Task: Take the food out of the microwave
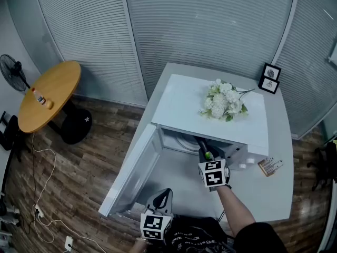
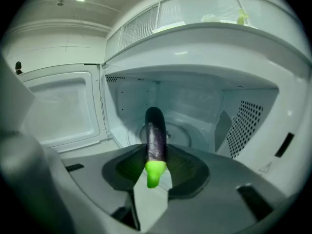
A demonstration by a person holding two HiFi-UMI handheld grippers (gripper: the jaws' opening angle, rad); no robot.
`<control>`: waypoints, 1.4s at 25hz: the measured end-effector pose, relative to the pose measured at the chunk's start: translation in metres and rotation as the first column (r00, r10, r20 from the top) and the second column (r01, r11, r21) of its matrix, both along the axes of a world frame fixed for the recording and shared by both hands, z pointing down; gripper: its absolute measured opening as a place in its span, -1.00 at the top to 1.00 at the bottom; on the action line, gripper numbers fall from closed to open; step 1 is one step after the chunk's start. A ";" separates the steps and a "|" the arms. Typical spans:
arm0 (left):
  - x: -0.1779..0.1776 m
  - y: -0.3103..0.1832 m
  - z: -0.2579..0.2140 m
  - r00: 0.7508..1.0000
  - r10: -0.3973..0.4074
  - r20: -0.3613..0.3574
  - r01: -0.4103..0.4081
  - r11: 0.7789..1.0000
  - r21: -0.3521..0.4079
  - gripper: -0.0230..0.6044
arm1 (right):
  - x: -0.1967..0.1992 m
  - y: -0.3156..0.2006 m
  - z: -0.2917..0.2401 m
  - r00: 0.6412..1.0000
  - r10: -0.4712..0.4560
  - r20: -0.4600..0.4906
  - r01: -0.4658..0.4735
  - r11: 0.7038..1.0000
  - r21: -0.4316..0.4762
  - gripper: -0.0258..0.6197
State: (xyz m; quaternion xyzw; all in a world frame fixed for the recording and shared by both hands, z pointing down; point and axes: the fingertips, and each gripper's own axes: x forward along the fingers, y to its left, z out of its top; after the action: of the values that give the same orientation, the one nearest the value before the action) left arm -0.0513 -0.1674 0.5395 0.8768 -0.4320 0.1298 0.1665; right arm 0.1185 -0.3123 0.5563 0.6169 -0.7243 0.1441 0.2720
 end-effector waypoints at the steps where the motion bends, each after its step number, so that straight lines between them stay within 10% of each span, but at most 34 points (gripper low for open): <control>1: 0.002 0.000 0.000 1.000 0.006 -0.003 -0.006 1.000 0.002 0.90 | 0.001 0.003 0.000 1.000 0.004 -0.001 -0.004 1.000 -0.002 0.53; 35: 0.040 0.000 -0.001 0.996 0.092 0.003 -0.092 0.995 0.041 0.90 | 0.015 0.093 -0.021 0.998 0.063 0.004 -0.063 0.997 0.053 0.53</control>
State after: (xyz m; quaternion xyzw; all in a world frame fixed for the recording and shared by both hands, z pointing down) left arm -0.0112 -0.1674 0.5380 0.8989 -0.3939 0.1288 0.1423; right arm 0.1338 -0.2195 0.5354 0.6462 -0.7085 0.1342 0.2500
